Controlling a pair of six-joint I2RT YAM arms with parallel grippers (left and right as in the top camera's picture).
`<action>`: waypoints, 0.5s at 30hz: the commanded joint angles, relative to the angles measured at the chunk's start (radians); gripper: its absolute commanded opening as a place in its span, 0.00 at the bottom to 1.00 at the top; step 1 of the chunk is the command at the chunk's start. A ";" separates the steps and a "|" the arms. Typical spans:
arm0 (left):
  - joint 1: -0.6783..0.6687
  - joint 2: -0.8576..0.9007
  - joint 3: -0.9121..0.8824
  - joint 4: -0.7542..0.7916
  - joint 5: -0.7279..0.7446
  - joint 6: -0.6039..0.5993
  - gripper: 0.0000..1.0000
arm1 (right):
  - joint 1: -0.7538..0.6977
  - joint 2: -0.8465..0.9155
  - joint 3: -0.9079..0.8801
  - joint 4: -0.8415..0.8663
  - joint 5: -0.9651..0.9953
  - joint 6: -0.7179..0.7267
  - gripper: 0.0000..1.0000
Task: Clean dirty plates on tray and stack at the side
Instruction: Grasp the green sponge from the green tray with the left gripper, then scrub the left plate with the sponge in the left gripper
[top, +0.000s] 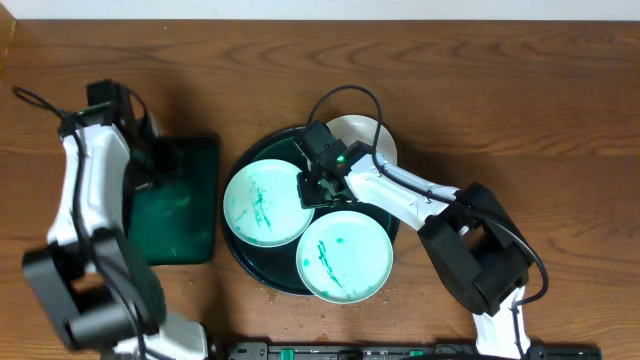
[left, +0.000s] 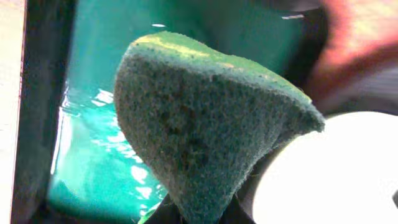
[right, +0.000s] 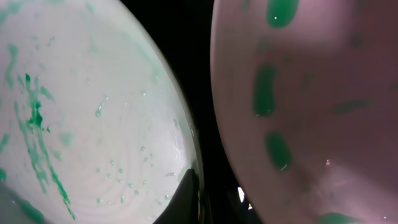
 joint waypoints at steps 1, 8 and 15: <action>-0.102 -0.032 0.006 -0.027 -0.001 -0.091 0.07 | -0.004 0.043 0.001 0.005 -0.028 -0.030 0.01; -0.323 0.007 -0.108 0.008 -0.003 -0.298 0.07 | -0.007 0.043 0.001 0.000 -0.037 -0.029 0.01; -0.405 0.074 -0.278 0.207 -0.058 -0.425 0.07 | -0.007 0.043 0.001 0.000 -0.037 -0.030 0.01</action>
